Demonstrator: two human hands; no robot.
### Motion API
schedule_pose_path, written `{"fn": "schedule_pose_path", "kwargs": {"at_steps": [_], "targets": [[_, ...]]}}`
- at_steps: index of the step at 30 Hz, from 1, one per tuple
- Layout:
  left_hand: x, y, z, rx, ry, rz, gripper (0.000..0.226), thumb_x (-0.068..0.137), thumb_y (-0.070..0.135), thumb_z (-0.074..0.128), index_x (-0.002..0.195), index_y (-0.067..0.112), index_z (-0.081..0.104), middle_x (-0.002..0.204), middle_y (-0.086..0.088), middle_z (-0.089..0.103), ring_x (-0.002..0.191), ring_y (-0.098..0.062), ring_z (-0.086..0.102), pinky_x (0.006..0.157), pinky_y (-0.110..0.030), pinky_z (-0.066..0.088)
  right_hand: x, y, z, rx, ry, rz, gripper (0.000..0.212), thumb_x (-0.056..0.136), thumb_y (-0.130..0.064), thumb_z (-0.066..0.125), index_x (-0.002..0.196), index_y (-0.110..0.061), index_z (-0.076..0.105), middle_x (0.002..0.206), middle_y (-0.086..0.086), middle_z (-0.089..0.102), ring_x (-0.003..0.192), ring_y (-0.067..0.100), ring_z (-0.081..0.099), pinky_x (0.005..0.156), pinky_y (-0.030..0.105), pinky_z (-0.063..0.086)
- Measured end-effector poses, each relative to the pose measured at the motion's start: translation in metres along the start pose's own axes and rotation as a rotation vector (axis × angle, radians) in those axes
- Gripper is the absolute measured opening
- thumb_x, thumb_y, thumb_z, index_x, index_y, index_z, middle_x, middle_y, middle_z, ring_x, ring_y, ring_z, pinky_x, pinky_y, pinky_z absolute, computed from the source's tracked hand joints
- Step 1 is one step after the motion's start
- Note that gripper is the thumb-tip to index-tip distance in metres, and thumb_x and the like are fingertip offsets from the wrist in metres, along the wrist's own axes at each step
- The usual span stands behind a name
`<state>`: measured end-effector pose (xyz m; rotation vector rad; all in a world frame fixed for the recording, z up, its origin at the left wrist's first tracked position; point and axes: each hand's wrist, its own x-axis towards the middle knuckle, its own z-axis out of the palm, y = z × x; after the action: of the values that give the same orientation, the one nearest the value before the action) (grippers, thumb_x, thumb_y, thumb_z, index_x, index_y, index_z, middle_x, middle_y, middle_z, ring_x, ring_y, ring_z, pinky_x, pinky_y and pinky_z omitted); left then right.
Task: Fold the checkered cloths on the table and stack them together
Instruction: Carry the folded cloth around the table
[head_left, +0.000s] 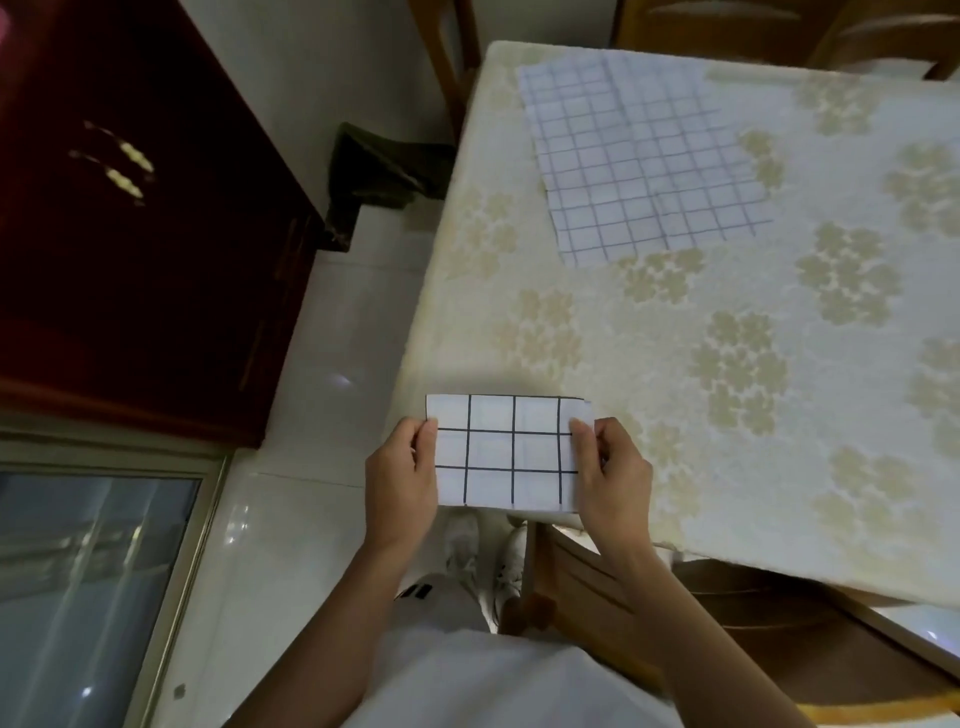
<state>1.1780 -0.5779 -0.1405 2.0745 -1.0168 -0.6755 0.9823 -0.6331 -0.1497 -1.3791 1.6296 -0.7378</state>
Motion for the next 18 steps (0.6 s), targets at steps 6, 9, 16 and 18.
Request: {"fn": "schedule_pose_path", "kwargs": {"at_steps": [6, 9, 16, 18], "targets": [[0.032, -0.009, 0.018, 0.035, -0.248, -0.146, 0.026, 0.101, 0.024, 0.054, 0.076, 0.018, 0.055, 0.066, 0.006, 0.052, 0.060, -0.005, 0.045, 0.053, -0.016, 0.034, 0.009, 0.018, 0.004, -0.064, 0.047, 0.108, 0.035, 0.101, -0.040, 0.050, 0.078, -0.014, 0.050, 0.062, 0.000, 0.052, 0.051, 0.009, 0.043, 0.050, 0.030, 0.037], [0.044, -0.013, 0.024, 0.049, -0.307, -0.180, 0.017, 0.099, 0.023, 0.057, 0.087, 0.011, 0.061, 0.079, 0.005, 0.061, 0.072, -0.008, 0.055, 0.058, -0.010, 0.037, 0.015, 0.022, 0.006, -0.108, 0.068, 0.128, 0.032, 0.102, -0.040, 0.049, 0.080, -0.017, 0.051, 0.064, 0.001, 0.056, 0.054, 0.014, 0.050, 0.052, 0.037, 0.041], [0.062, -0.010, 0.042, 0.029, -0.323, -0.269, 0.010, 0.097, 0.020, 0.061, 0.088, 0.015, 0.062, 0.083, 0.008, 0.063, 0.078, -0.010, 0.057, 0.063, -0.017, 0.040, 0.027, 0.035, 0.014, -0.271, 0.078, 0.176, 0.022, 0.104, -0.035, 0.045, 0.093, -0.020, 0.055, 0.068, -0.003, 0.060, 0.057, 0.015, 0.056, 0.048, 0.030, 0.038], [0.064, -0.009, 0.049, 0.040, -0.310, -0.292, 0.006, 0.096, 0.019, 0.061, 0.091, 0.016, 0.061, 0.085, 0.009, 0.062, 0.080, -0.011, 0.057, 0.066, -0.019, 0.039, 0.030, 0.040, 0.017, -0.277, 0.082, 0.211, 0.021, 0.104, -0.035, 0.046, 0.096, -0.019, 0.058, 0.069, -0.005, 0.061, 0.059, 0.013, 0.057, 0.049, 0.028, 0.036]]}}
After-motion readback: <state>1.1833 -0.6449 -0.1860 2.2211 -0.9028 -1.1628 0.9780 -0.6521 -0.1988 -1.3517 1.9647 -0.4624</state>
